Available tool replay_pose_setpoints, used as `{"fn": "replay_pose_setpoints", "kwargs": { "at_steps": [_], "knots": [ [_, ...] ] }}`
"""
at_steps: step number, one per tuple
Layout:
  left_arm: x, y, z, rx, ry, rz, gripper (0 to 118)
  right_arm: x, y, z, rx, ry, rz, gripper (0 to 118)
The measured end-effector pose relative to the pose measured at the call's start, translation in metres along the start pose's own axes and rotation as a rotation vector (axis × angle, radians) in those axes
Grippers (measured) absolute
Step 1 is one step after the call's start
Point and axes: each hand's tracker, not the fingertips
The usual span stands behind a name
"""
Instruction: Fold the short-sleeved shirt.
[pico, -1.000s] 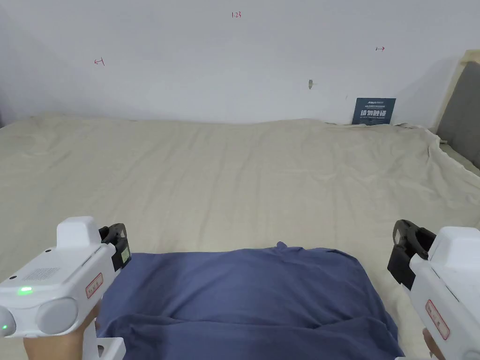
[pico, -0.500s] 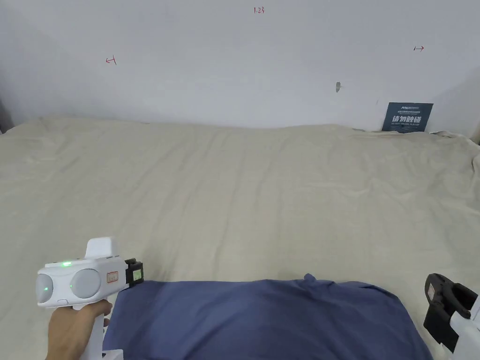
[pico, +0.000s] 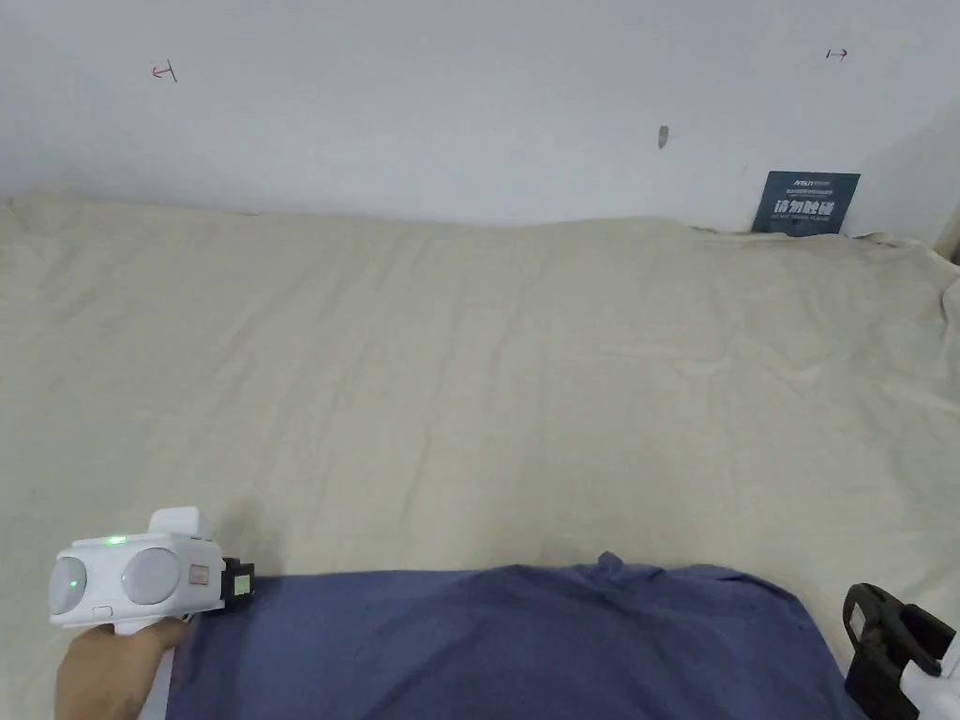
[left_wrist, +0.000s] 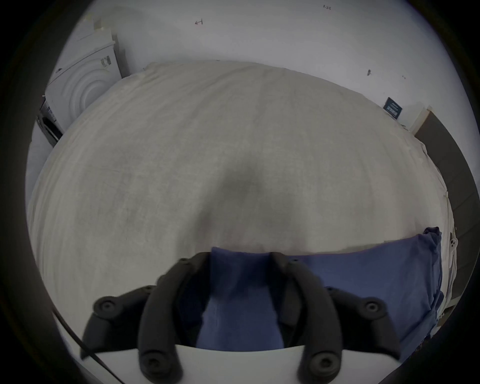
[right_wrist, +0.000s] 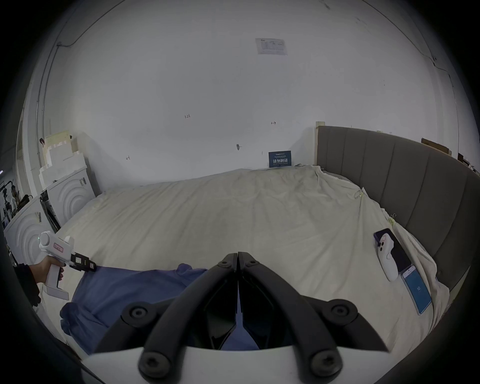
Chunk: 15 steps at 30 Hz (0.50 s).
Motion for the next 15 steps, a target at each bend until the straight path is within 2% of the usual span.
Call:
{"fn": "replay_pose_setpoints", "kwargs": {
  "at_steps": [2,3,6,10,11,13,14,15],
  "knots": [
    [0.004,-0.001,0.002,0.01,-0.067,-0.036,1,0.003,-0.003,-0.004,-0.016,-0.002,-0.001,0],
    [0.007,-0.002,0.003,0.009,-0.036,-0.033,0,0.005,-0.004,-0.006,-0.028,0.003,-0.01,0],
    [0.005,-0.003,0.015,0.078,-0.041,-0.035,0,0.019,-0.005,-0.021,-0.074,0.027,-0.098,0],
    [-0.001,-0.007,0.05,0.182,-0.136,0.027,0,0.037,-0.003,-0.058,-0.182,0.039,-0.088,2],
    [-0.002,-0.008,0.06,0.194,-0.153,0.018,0,0.04,-0.002,-0.071,-0.217,0.041,-0.073,8],
    [0.002,-0.011,0.081,0.214,-0.166,0.005,0,0.044,-0.001,-0.096,-0.265,0.017,-0.026,56],
    [0.003,-0.012,0.09,0.217,-0.172,0.002,0,0.046,-0.001,-0.109,-0.298,0.018,0.001,74],
    [0.003,-0.012,0.097,0.224,-0.18,0.0,0,0.045,-0.001,-0.125,-0.329,0.027,0.036,82]
  ]
}}
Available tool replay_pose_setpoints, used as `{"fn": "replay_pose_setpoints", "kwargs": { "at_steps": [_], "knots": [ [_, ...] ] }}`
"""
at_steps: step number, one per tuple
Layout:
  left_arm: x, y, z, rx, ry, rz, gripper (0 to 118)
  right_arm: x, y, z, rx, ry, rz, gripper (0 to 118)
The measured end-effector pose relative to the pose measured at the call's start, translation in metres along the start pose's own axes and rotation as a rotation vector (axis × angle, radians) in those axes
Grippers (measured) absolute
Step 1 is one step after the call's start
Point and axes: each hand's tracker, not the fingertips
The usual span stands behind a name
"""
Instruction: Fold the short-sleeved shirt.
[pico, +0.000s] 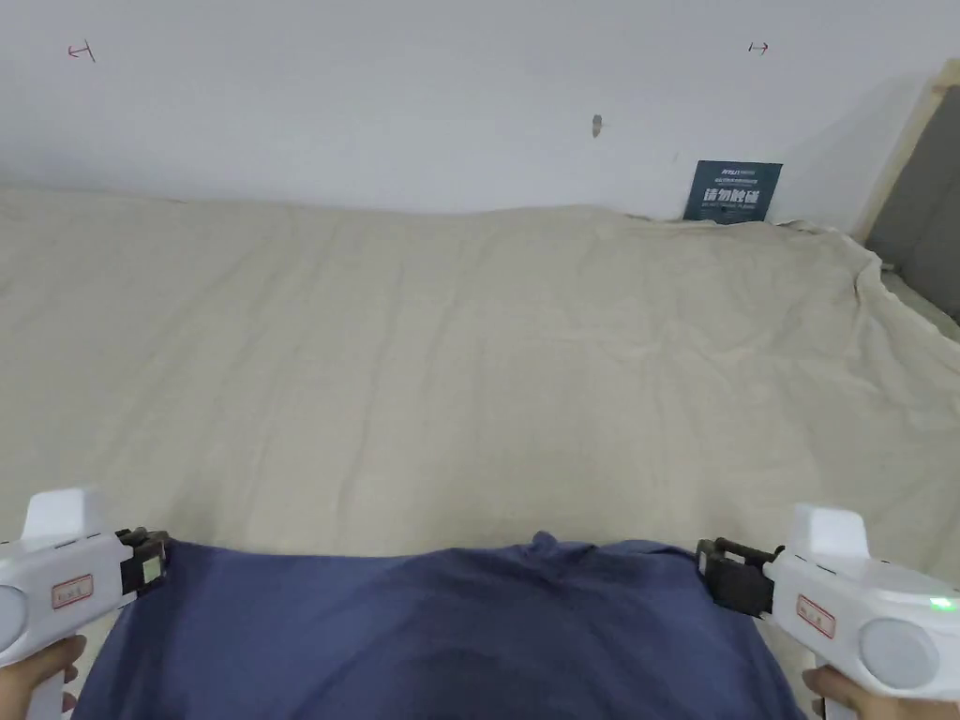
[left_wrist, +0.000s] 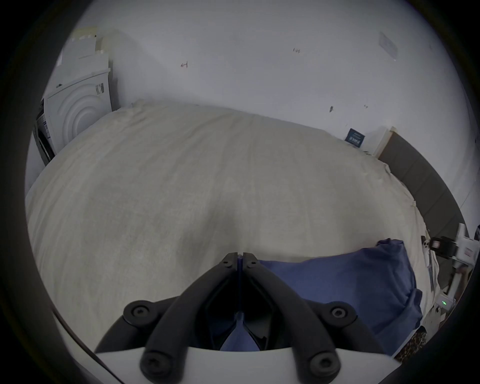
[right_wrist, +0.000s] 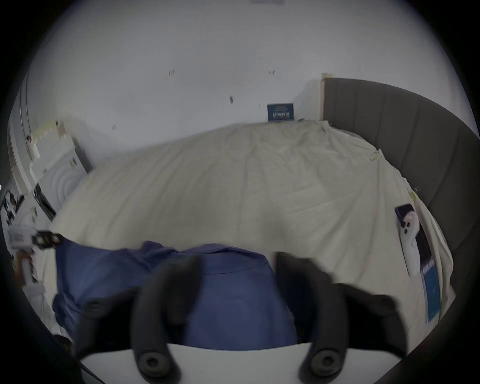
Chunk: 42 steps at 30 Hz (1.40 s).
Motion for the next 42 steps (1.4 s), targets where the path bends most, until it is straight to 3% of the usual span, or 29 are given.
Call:
{"fn": "replay_pose_setpoints", "kwargs": {
  "at_steps": [3,9,11,16,18,20,23,32,42],
  "knots": [
    [0.005,0.002,0.014,0.016,-0.008,-0.008,0,0.0,0.01,-0.035,-0.06,-0.021,0.073,82],
    [0.007,0.001,0.02,0.025,-0.02,0.002,0,-0.01,0.016,-0.082,-0.162,0.001,0.112,80],
    [0.005,0.001,0.018,0.021,-0.018,0.001,0,-0.015,0.013,-0.093,-0.202,-0.022,0.162,76],
    [0.003,-0.002,0.015,0.008,-0.011,-0.007,0,-0.01,0.003,-0.111,-0.229,0.017,0.137,38],
    [0.0,-0.004,0.012,0.002,-0.008,-0.003,0,-0.011,0.002,-0.108,-0.214,0.023,0.132,5],
    [-0.001,-0.006,0.013,-0.002,-0.005,0.008,0,-0.016,0.001,-0.096,-0.187,0.062,0.114,4],
    [-0.005,-0.009,0.015,-0.002,0.0,0.018,0,-0.022,0.0,-0.075,-0.12,0.045,0.12,3],
    [-0.008,-0.02,0.049,0.017,0.048,0.037,0,-0.004,0.0,0.033,0.059,0.136,0.066,3],
    [-0.021,-0.061,0.103,0.029,0.064,0.063,0,0.005,-0.053,0.159,0.146,0.232,0.009,3]
  ]
}}
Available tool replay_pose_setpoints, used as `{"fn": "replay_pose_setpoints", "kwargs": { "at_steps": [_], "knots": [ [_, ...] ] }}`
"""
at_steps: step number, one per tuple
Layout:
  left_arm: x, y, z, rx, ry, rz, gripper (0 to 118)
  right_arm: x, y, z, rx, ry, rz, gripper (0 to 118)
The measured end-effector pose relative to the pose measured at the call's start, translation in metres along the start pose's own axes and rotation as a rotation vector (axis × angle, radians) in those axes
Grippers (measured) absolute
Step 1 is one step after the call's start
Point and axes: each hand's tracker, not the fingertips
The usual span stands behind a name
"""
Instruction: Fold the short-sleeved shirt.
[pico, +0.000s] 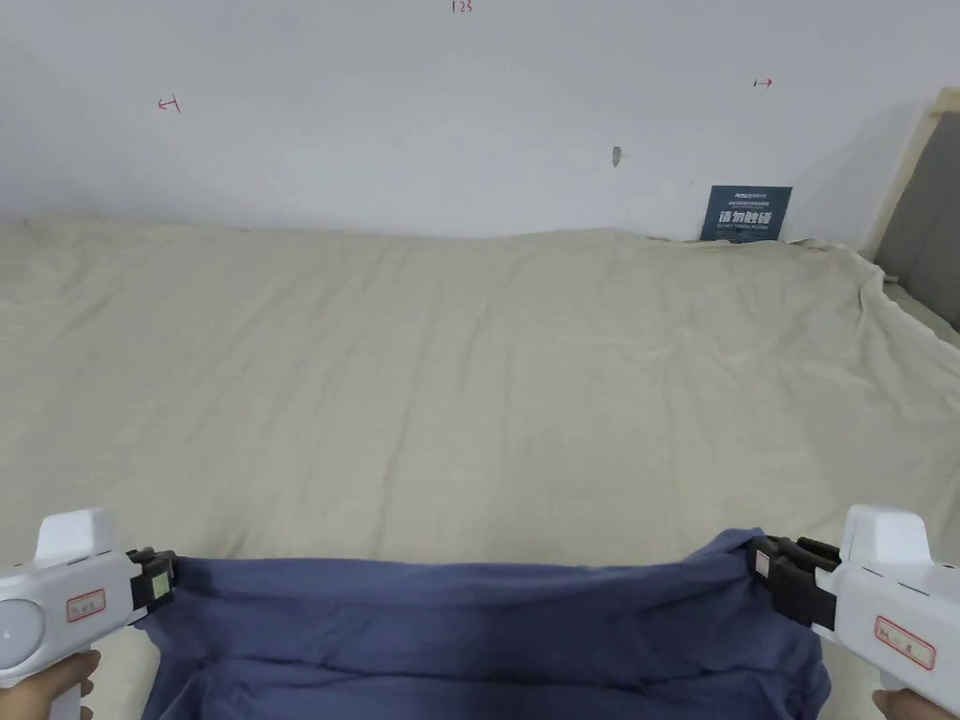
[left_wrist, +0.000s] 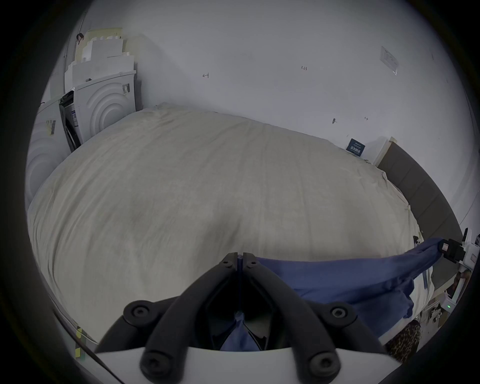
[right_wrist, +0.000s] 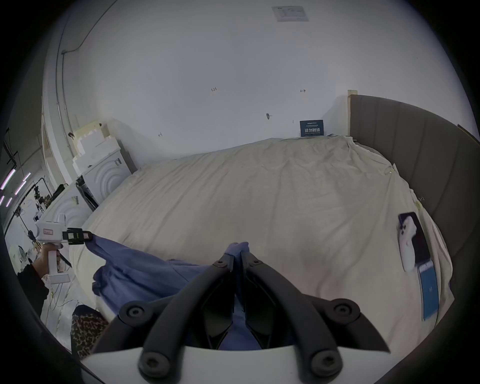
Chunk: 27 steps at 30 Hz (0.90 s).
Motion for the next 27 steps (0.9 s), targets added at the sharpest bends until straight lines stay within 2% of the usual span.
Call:
{"fn": "replay_pose_setpoints", "kwargs": {
  "at_steps": [7,10,15,20,27],
  "knots": [
    [-0.01,-0.044,0.028,-0.033,-0.001,-0.009,0,0.003,-0.053,0.036,-0.034,-0.023,-0.03,3],
    [-0.011,-0.069,0.033,-0.07,0.018,-0.027,0,0.005,-0.08,0.04,-0.076,-0.039,-0.082,3],
    [-0.022,-0.112,0.013,-0.147,0.043,-0.041,0,0.015,-0.125,0.03,-0.168,-0.092,-0.145,3],
    [-0.027,-0.136,0.006,-0.196,0.081,-0.081,0,0.019,-0.155,0.008,-0.234,-0.15,-0.162,3],
    [-0.032,-0.142,-0.003,-0.218,0.099,-0.046,0,0.017,-0.169,-0.009,-0.271,-0.203,-0.168,4]
  ]
}}
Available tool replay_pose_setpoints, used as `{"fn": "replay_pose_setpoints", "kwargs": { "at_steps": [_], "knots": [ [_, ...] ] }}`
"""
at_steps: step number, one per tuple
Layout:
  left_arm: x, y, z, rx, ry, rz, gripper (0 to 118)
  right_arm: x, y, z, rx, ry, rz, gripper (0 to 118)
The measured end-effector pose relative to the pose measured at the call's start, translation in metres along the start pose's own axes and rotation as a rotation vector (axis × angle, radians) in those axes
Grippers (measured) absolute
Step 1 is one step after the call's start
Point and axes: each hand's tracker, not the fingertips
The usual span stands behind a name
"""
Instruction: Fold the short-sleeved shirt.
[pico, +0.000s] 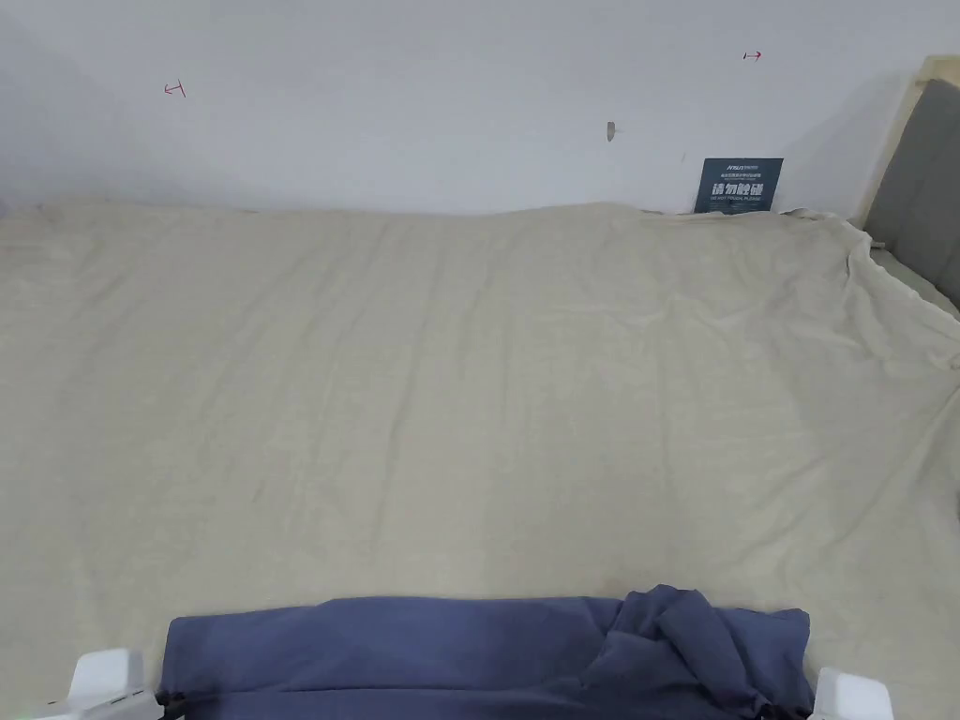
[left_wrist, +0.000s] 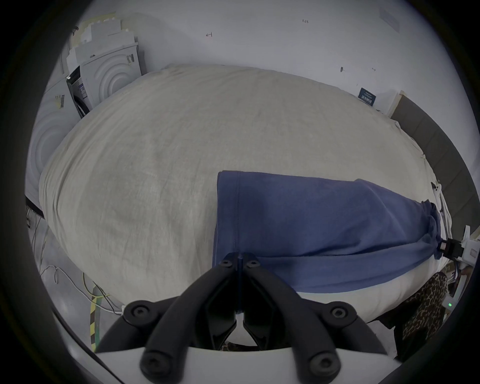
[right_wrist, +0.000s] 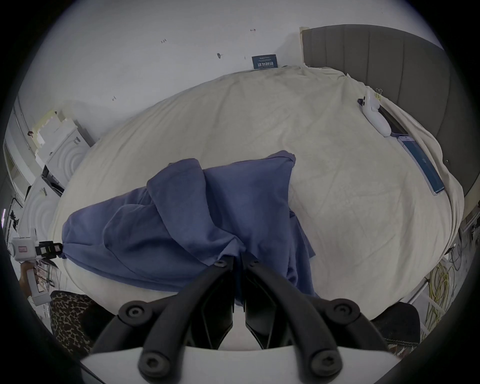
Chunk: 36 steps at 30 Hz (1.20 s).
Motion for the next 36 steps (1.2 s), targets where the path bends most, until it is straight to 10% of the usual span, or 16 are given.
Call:
{"fn": "replay_pose_setpoints", "kwargs": {
  "at_steps": [2,5,8,20,23,28,36],
  "knots": [
    [0.001,0.003,0.006,-0.011,-0.004,0.033,9,-0.002,0.001,0.004,0.004,-0.004,0.001,10],
    [0.002,0.008,0.019,0.012,-0.047,0.097,63,-0.008,0.007,0.02,0.028,-0.006,0.014,62],
    [0.008,0.016,0.041,0.124,-0.047,0.134,102,-0.02,0.022,0.048,0.148,-0.02,0.073,69],
    [0.08,0.077,0.158,0.648,-0.033,-0.018,96,-0.104,0.1,0.172,0.676,-0.015,0.183,69],
    [0.095,0.08,0.17,0.733,-0.018,-0.04,76,-0.117,0.104,0.18,0.736,-0.054,0.208,63],
    [0.104,0.079,0.174,0.79,-0.094,-0.002,1,-0.127,0.106,0.188,0.787,-0.048,0.221,3],
    [0.107,0.079,0.175,0.804,-0.128,-0.011,0,-0.129,0.109,0.192,0.814,-0.035,0.238,0]
  ]
}}
